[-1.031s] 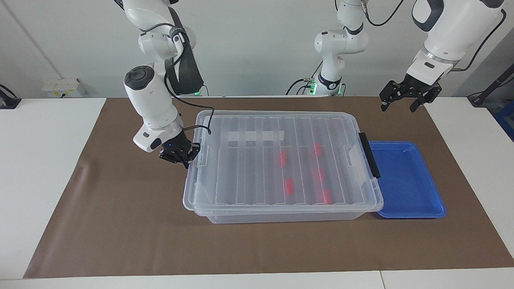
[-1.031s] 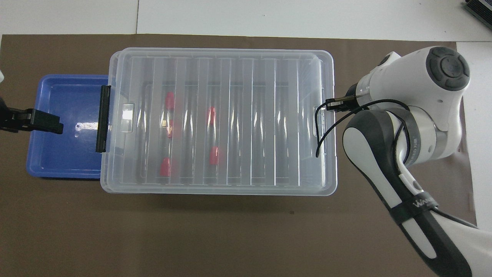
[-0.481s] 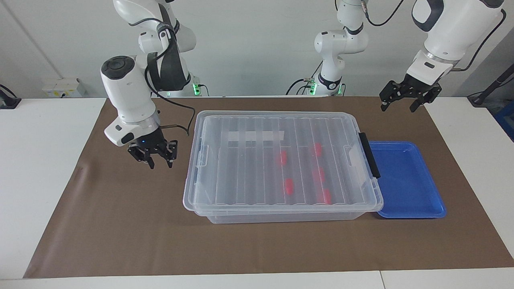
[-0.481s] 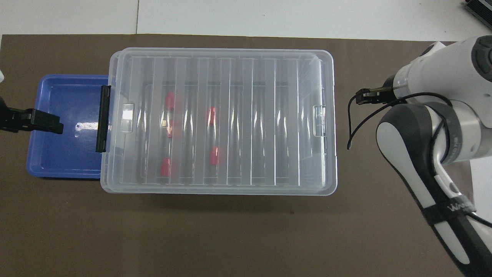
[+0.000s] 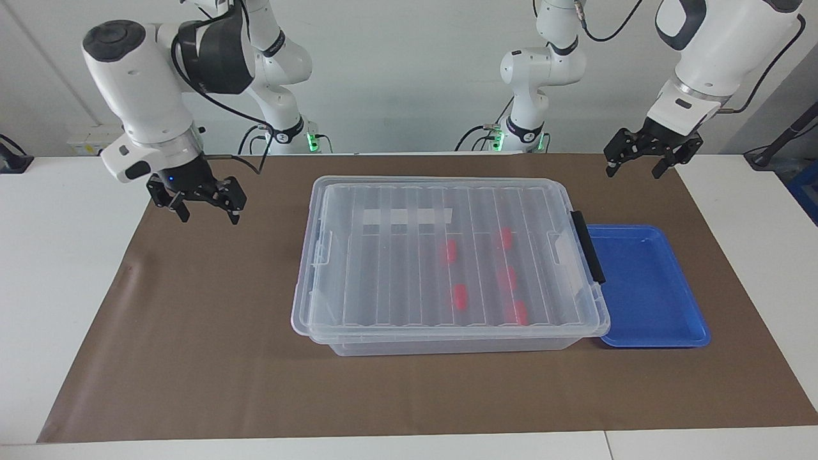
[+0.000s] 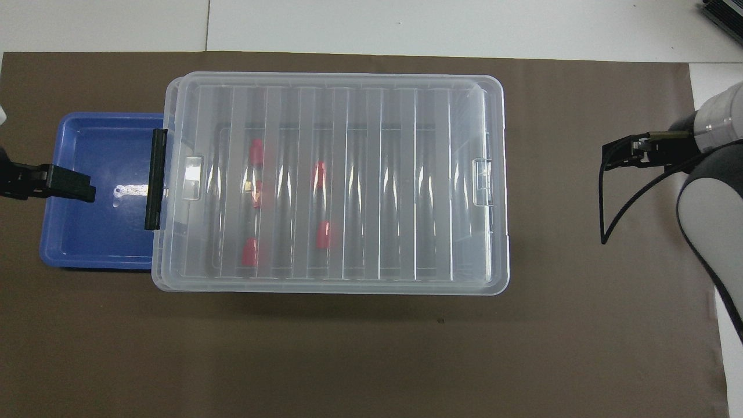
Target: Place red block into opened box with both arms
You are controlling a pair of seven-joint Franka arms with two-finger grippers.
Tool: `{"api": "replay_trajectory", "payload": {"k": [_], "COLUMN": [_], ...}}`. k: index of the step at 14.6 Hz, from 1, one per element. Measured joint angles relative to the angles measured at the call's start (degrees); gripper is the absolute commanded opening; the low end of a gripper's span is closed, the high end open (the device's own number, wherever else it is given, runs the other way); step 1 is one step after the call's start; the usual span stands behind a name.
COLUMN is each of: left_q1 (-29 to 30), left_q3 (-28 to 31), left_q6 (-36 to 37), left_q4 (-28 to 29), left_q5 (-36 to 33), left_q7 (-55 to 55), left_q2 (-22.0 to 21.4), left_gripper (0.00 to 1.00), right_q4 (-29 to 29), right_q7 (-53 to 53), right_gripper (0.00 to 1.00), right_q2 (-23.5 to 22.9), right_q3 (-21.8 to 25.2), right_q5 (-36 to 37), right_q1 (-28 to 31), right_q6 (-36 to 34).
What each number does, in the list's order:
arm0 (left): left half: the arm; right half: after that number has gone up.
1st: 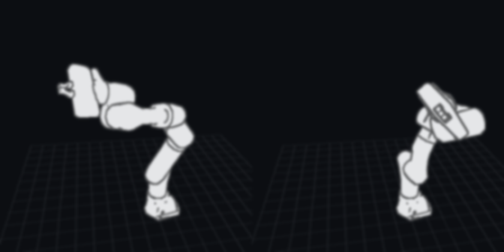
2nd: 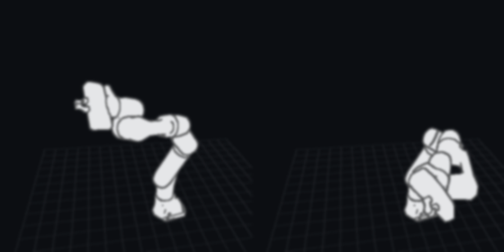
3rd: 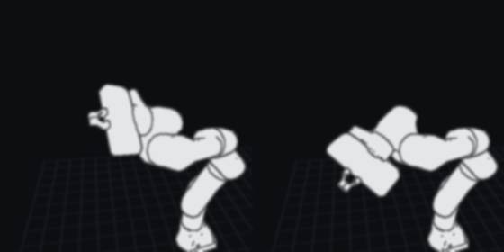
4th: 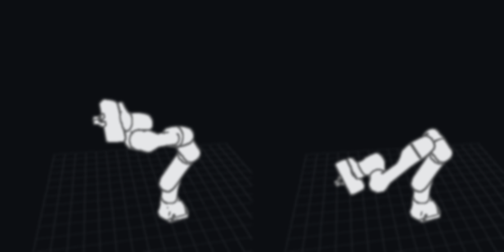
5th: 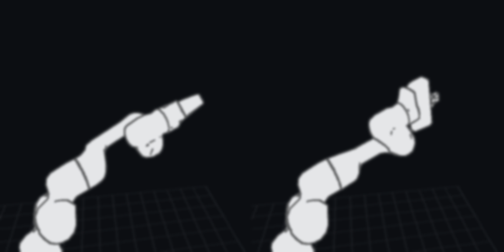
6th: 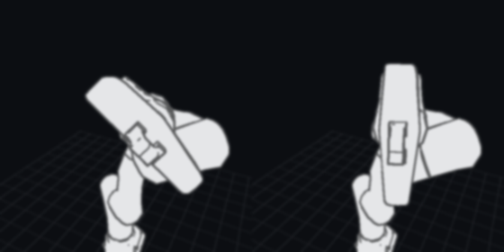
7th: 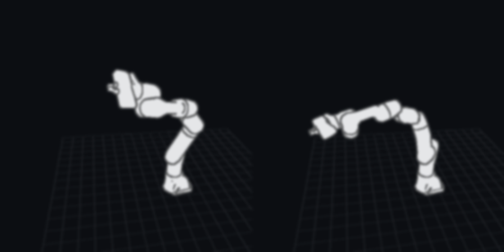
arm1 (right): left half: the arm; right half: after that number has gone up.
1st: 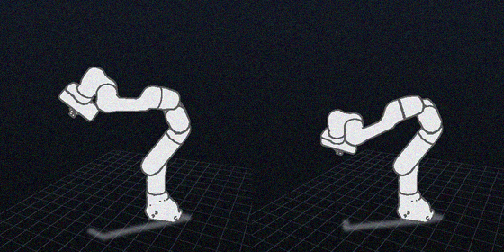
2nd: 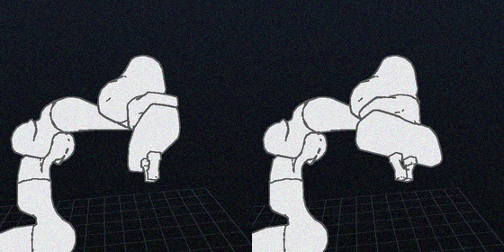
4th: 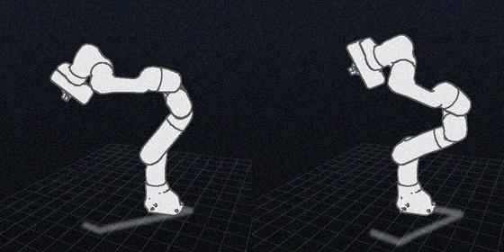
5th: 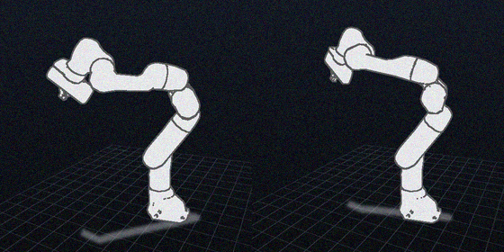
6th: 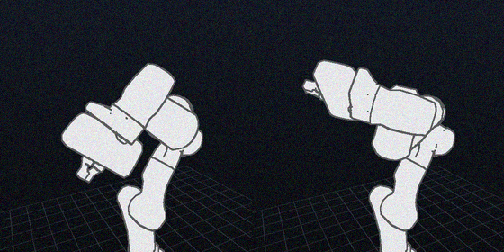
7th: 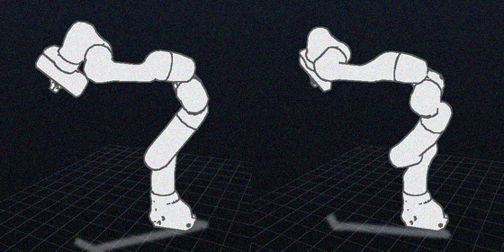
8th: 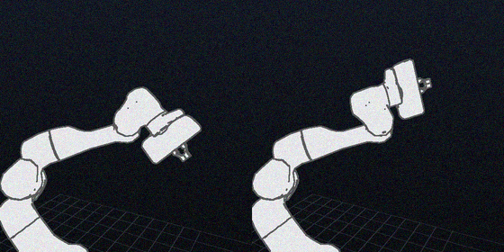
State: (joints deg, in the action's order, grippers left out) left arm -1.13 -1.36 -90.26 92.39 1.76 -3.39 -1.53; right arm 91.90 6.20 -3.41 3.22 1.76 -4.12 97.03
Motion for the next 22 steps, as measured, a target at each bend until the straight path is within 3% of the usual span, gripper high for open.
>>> {"api": "replay_trajectory", "payload": {"k": [3,5,22], "left_q1": [0.0,0.0,0.0], "left_q3": [0.0,0.0,0.0], "left_q6": [0.0,0.0,-0.1], "left_q4": [0.0,0.0,0.0], "left_q5": [0.0,0.0,0.0], "left_q7": [0.0,0.0,0.0], "left_q2": [0.0,0.0,0.0], "left_gripper": [1.0,1.0,1.0], "right_q4": [-1.8,-1.8,-1.5], "right_q7": [0.0,0.0,-0.9], "right_gripper": [1.0,1.0,1.0], "right_q2": [2.6,3.5,3.4], "right_q3": [0.0,0.0,-0.4], "right_q5": [0.0,-0.1,-0.2], "right_q1": [1.1,1.8,2.0], "right_q6": [-8.2,-10.1,-10.2]}}
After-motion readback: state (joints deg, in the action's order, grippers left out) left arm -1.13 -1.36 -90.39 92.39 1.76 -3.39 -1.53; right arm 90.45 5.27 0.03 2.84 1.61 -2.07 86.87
